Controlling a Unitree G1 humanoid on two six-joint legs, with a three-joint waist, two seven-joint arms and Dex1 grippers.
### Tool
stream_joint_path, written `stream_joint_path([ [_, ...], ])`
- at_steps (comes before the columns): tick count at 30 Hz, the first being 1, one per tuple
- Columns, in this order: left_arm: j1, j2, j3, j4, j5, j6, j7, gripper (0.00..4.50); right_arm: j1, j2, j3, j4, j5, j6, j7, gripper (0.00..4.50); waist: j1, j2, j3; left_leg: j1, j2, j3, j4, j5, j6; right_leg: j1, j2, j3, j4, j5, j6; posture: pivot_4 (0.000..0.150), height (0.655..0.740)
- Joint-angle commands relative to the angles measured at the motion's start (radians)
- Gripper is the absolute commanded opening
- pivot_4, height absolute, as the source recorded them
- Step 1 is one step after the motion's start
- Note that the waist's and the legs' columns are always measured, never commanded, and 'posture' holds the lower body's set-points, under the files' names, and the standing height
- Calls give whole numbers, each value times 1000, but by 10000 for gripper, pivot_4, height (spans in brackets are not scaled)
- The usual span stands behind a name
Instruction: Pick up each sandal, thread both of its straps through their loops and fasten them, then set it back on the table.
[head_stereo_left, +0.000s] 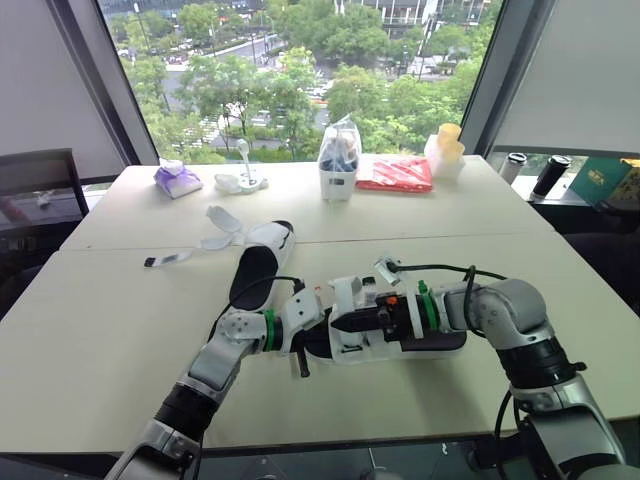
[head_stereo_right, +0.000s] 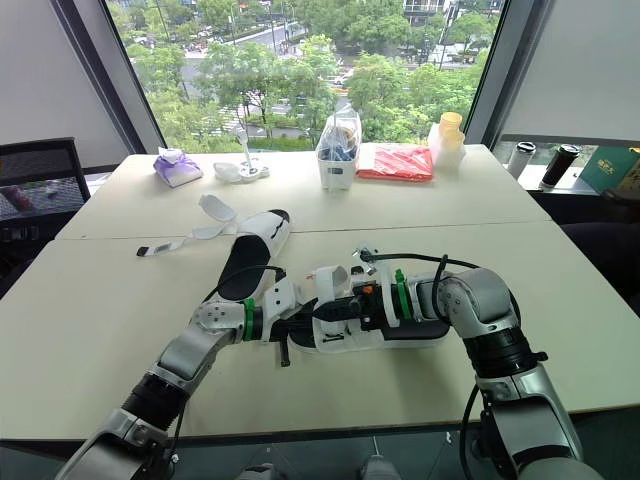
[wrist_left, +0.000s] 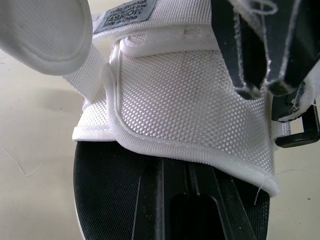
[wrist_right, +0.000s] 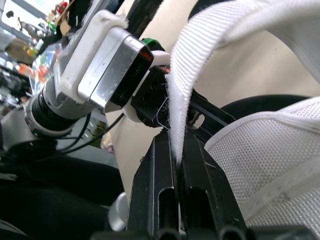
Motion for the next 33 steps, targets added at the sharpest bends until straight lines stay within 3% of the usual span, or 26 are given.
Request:
stream_joint_path([
  [1,48,3,-54,35,24,48,-11,0,19,22,23,-20,21,23,4,263,-1,0,0,0,0,0,0,0,0,0,0,0,0,0,0,1500,7400],
  [5,45,10,-57,39,29,43,-15,0,-1,63,-44,2,61,85,-25,263,0,0,-1,0,0,0,-1,0,0,0,0,0,0,0,0,1500,7400],
  [15,38,-16,-56,50,28,45,-3,0,25,74,-20,-46,54,103,-46,263,1,0,-1,0,0,0,-1,0,0,-1,0,0,0,0,0,1500,7400],
  [21,41,-20,-60,49,29,47,-5,0,-22,122,-105,12,92,148,-76,263,0,0,-1,0,0,0,-1,0,0,-1,0,0,0,0,0,1500,7400],
  [33,42,-21,-64,51,33,45,-6,0,-15,116,-107,8,91,181,-70,263,1,0,-1,0,0,0,-1,0,0,-1,0,0,1,0,0,1500,7400],
])
